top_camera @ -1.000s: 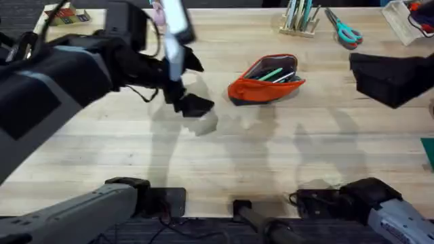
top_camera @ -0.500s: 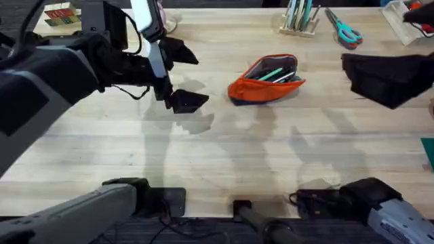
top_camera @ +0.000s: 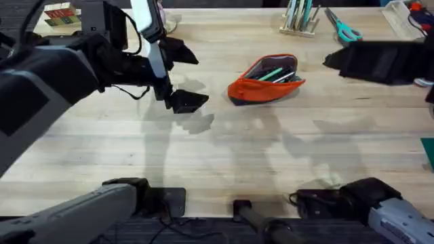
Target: Unzip the bag, pick up the pens from the table one at a time and place them inside, then zip the bag closed.
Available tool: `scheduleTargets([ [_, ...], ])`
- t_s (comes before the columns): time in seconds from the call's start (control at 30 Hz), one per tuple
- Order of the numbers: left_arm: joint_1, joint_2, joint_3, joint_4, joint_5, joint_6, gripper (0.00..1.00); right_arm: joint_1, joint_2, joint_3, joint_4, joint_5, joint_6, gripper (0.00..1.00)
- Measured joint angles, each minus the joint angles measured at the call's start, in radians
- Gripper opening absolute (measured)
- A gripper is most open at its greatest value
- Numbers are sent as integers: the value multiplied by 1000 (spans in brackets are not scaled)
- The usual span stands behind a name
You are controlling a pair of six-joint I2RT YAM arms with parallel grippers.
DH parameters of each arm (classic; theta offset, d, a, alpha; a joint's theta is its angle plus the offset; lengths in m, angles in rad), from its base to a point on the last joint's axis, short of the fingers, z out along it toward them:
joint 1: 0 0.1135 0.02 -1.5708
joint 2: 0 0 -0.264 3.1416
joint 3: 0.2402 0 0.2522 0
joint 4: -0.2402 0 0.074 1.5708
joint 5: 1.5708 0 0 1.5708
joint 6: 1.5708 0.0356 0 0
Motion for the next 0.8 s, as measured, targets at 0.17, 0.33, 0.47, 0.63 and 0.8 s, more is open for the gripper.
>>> scheduleTargets([
  [0.17, 0, 0, 0, 0, 0, 0, 992, 0, 16, 0, -9, -1, 148, 997],
  [0.33, 0, 0, 0, 0, 0, 0, 993, 0, 16, 0, -9, -1, 228, 997],
  [0.47, 0, 0, 0, 0, 0, 0, 993, 0, 16, 0, -12, -4, 292, 998],
  [0.63, 0, 0, 0, 0, 0, 0, 993, 0, 30, 0, -23, -8, 320, 998],
  [0.8, 0, 0, 0, 0, 0, 0, 993, 0, 78, -3, -22, -8, 319, 998],
])
